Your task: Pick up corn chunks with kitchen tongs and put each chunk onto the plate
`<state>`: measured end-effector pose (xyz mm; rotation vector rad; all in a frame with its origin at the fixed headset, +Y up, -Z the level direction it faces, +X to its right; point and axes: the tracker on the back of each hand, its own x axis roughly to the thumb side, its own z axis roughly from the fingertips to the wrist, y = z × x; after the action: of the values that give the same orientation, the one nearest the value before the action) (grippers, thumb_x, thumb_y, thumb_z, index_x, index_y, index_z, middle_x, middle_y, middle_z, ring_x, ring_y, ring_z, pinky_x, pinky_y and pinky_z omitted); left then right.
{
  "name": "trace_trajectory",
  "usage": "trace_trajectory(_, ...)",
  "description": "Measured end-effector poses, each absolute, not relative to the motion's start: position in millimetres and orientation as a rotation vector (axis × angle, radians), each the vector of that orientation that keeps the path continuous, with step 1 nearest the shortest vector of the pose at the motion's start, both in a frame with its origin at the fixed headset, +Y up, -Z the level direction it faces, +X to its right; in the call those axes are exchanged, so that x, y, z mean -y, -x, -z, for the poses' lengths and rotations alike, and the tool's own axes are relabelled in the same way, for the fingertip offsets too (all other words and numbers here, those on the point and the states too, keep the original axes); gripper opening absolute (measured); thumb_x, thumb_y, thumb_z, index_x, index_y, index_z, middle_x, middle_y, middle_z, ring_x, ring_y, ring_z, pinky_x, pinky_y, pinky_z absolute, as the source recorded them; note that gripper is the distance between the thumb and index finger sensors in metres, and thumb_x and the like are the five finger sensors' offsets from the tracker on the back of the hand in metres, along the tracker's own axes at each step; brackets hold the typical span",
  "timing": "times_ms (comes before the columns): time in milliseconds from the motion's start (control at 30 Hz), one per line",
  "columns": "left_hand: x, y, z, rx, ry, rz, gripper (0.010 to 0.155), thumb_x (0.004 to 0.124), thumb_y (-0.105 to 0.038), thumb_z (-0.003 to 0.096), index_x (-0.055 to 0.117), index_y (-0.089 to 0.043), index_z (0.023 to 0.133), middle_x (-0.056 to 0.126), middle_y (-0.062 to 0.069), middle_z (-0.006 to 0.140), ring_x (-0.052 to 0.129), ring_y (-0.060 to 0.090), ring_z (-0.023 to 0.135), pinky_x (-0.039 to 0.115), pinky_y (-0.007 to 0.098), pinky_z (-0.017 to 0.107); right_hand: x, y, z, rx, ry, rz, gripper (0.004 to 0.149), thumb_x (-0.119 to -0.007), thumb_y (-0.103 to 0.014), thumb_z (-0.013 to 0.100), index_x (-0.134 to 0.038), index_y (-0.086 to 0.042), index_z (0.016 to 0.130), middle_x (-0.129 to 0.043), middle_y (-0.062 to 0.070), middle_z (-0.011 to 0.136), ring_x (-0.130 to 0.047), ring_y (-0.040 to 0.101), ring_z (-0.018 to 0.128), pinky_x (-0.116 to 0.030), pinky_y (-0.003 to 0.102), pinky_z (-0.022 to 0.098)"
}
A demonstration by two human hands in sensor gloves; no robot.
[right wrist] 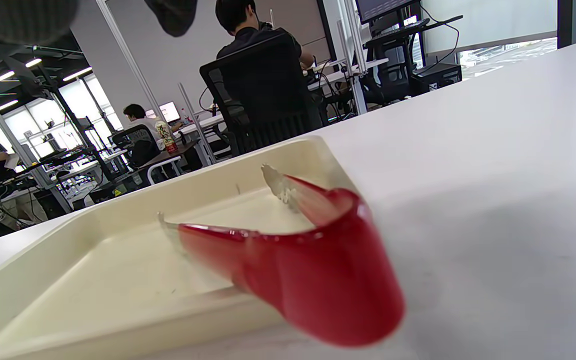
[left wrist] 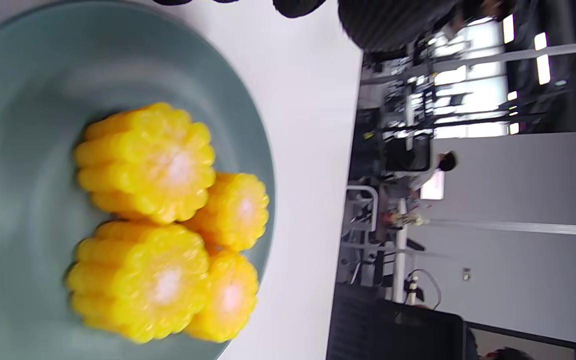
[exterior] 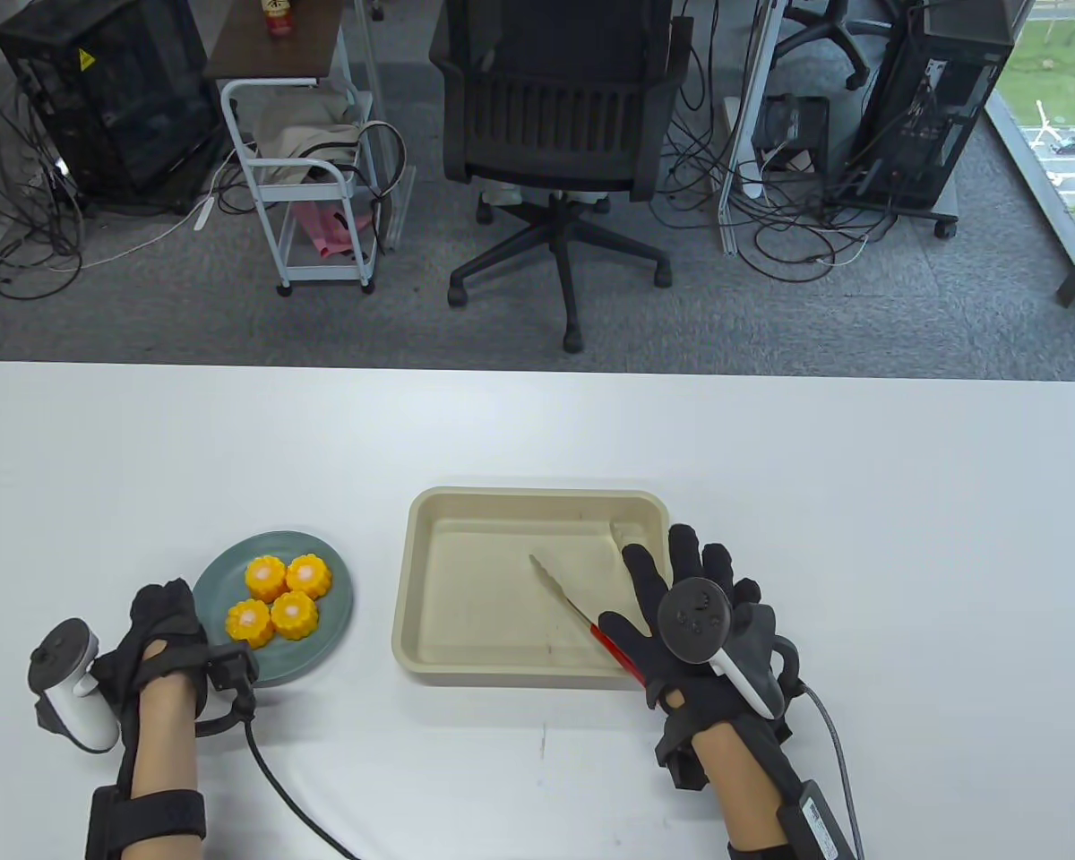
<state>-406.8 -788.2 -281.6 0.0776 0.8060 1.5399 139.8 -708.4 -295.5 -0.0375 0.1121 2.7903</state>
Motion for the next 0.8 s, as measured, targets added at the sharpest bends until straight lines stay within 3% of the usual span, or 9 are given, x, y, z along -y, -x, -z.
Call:
trace_trajectory(100, 754.3, 395.5, 283.8, -0.652, -0.273, -1.477, 0.07, 0.061, -0.043, 0.0545, 0.026, -0.019, 0.111, 0.013, 0.02, 0.115, 0.021, 0.053, 0.11, 0.033, 0.075, 0.07, 708.1, -139.7, 295.2, -0.111, 0.036, -2.789, 0.075, -0.06, -0.076, 0.04, -0.035, -0.055, 0.108, -0.007, -0.01, 0.126, -0.009, 0.029, 0.115, -0.02, 0.063, 0.077)
trace_trajectory(200, 709.0, 361.5, 285.5, -0.394, -0.367, -1.348, 0.072, 0.064, -0.044, 0.0542, 0.028, -0.02, 0.112, 0.017, 0.019, 0.116, 0.023, 0.052, 0.111, 0.033, 0.076, 0.07, 708.4, -139.1, 295.1, -0.112, 0.033, -2.788, 0.075, -0.06, -0.076, 0.041, -0.035, -0.055, 0.108, -0.008, -0.01, 0.126, -0.009, 0.029, 0.115, -0.019, 0.063, 0.077)
trace_trajectory(300, 678.7, 318.3, 289.6, -0.165, -0.385, -1.238, 0.075, 0.069, -0.047, 0.0525, 0.032, -0.022, 0.112, 0.02, 0.018, 0.118, 0.026, 0.052, 0.112, 0.034, 0.078, 0.069, 709.3, -137.8, 294.8, -0.121, 0.029, -2.791, 0.075, -0.06, -0.075, 0.041, -0.035, -0.055, 0.108, -0.008, -0.01, 0.126, -0.009, 0.029, 0.115, -0.019, 0.063, 0.077)
trace_trajectory(400, 661.0, 269.9, 295.3, 0.052, -0.317, -1.139, 0.076, 0.07, -0.05, 0.052, 0.033, -0.026, 0.114, 0.019, 0.015, 0.12, 0.021, 0.05, 0.114, 0.03, 0.079, 0.069, 709.1, -135.8, 294.0, -0.121, 0.019, -2.789, 0.075, -0.06, -0.075, 0.04, -0.035, -0.055, 0.108, -0.008, -0.01, 0.126, -0.009, 0.029, 0.115, -0.019, 0.063, 0.077)
trace_trajectory(567, 659.8, 197.3, 306.7, 0.187, -0.061, -0.899, 0.079, 0.069, -0.054, 0.0522, 0.026, -0.032, 0.115, 0.004, 0.011, 0.119, 0.003, 0.046, 0.113, 0.021, 0.079, 0.069, 709.3, -133.4, 293.2, -0.121, 0.007, -2.787, 0.075, -0.06, -0.076, 0.04, -0.036, -0.055, 0.108, -0.008, -0.01, 0.126, -0.009, 0.029, 0.115, -0.019, 0.063, 0.077)
trace_trajectory(800, 693.7, 141.0, 303.8, 0.329, 0.089, -0.663, 0.08, 0.066, -0.056, 0.0518, 0.023, -0.034, 0.115, 0.003, 0.011, 0.12, -0.005, 0.043, 0.111, 0.014, 0.078, 0.068, 710.0, -132.5, 293.0, -0.13, 0.006, -2.789, 0.075, -0.06, -0.076, 0.04, -0.036, -0.055, 0.108, -0.009, -0.009, 0.126, -0.009, 0.029, 0.115, -0.019, 0.063, 0.077)
